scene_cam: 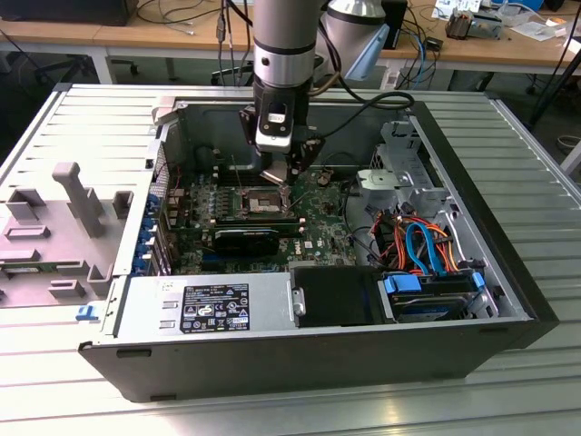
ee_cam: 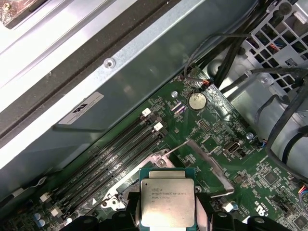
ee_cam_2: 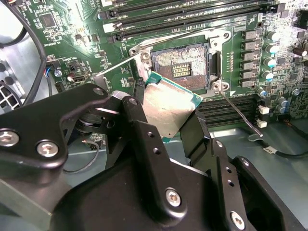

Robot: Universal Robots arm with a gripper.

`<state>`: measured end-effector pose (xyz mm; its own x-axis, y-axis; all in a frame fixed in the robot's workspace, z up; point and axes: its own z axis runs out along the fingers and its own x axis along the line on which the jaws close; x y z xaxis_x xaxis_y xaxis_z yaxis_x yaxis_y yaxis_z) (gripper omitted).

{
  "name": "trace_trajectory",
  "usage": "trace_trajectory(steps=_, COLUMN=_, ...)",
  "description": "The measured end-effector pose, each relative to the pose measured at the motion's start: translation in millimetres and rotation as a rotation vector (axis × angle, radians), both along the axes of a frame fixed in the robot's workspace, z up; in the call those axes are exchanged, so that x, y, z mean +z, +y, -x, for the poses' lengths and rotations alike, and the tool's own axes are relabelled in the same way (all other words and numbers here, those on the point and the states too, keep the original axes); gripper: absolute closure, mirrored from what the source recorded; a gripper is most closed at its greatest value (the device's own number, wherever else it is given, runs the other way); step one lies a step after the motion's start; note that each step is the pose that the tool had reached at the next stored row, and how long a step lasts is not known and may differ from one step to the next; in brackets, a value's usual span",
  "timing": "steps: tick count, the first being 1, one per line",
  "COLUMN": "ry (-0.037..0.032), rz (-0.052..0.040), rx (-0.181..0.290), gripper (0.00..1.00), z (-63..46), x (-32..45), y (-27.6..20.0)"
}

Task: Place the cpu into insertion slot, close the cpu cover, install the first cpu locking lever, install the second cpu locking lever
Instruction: 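Place the cpu into insertion slot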

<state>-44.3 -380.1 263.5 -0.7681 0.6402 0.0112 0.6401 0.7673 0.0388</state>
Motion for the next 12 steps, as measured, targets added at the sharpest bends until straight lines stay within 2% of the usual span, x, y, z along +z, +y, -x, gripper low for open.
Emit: trace_trajectory(steps=12, ry=0.0, rz=0.0001, rx=0.0, gripper=0.46, z=2.6, x=0.0, y=0.0)
